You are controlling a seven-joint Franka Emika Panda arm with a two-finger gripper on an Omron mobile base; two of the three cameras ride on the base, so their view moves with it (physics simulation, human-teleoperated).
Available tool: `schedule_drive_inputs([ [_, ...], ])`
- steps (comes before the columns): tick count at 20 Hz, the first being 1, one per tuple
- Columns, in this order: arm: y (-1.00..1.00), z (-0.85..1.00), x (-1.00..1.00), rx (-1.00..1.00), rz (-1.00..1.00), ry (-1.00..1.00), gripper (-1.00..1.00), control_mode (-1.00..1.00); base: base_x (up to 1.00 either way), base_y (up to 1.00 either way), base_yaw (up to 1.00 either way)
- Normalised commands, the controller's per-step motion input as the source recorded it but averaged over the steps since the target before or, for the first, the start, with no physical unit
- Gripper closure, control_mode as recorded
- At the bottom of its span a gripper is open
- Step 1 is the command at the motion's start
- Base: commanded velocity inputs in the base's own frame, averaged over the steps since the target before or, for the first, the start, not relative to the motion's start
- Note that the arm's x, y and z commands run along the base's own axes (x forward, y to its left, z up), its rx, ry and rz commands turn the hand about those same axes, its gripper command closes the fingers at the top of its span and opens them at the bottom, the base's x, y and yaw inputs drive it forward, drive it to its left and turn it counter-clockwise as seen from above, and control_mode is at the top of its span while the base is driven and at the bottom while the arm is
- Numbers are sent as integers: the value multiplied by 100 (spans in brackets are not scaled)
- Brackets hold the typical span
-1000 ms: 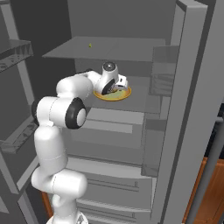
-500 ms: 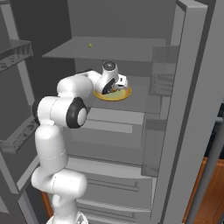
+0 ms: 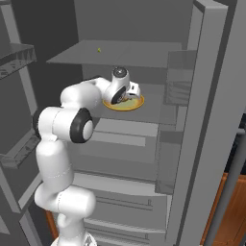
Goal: Transport the chicken drumstick from the fridge to the microwave and turn on the microwave.
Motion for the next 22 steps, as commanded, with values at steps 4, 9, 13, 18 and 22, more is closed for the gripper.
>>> schedule_drive_inputs([
  [4,0,-8,-35,0,0,-7,100,-100,0,0,0],
  [9,0,-9,-35,0,0,-12,100,-100,0,0,0],
  [13,0,5,-48,0,0,-7,100,-100,0,0,0],
  [18,0,20,-58,0,0,-1,100,-100,0,0,0],
  [22,0,39,-50,0,0,0,100,-100,0,0,0],
])
